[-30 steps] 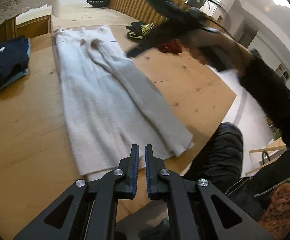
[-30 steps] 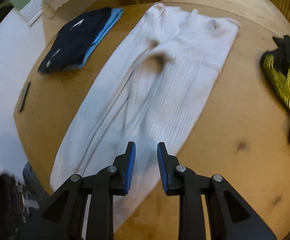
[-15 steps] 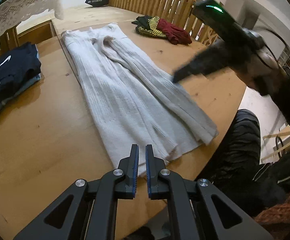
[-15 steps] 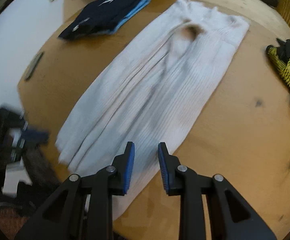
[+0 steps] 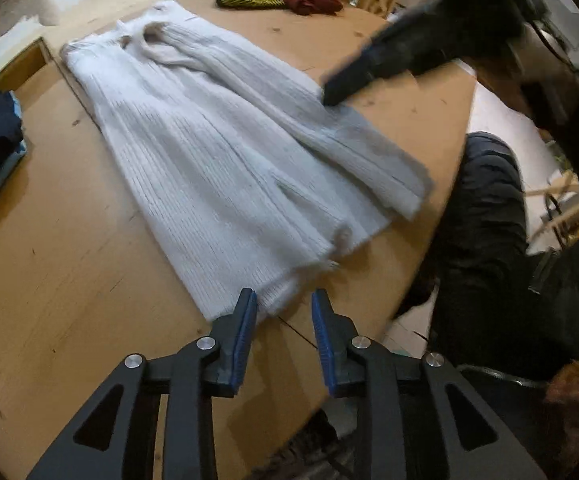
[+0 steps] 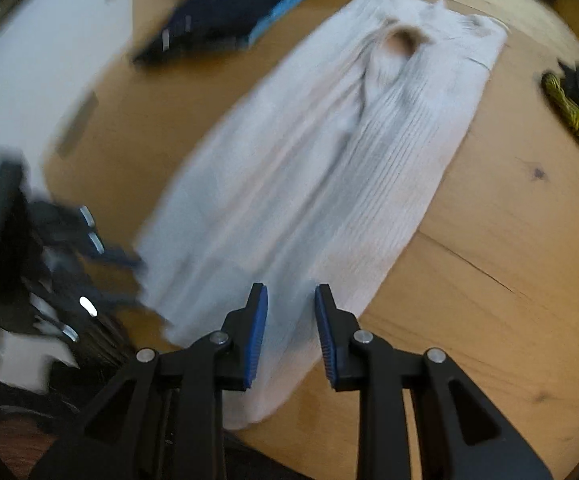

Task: Fold clothes

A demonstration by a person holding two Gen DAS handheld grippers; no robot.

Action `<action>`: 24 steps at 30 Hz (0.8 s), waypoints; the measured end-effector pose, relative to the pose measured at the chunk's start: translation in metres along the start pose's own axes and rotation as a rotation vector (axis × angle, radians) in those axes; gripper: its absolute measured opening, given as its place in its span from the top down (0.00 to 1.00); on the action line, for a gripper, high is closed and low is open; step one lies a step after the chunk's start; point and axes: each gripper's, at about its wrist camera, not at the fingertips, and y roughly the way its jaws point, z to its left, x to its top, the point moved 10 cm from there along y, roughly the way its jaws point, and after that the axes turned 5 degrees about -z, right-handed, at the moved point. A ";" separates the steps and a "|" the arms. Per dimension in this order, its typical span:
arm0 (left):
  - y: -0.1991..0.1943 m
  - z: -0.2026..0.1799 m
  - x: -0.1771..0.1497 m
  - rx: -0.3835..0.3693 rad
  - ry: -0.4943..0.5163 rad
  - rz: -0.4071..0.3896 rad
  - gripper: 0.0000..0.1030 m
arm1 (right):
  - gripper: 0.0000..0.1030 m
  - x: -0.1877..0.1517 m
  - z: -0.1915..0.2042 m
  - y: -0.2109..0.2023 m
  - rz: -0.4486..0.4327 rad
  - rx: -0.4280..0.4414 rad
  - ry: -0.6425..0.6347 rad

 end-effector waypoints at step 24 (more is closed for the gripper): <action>0.029 0.035 0.027 0.091 0.121 0.021 0.74 | 0.85 0.166 -0.174 0.082 -0.129 -0.261 0.252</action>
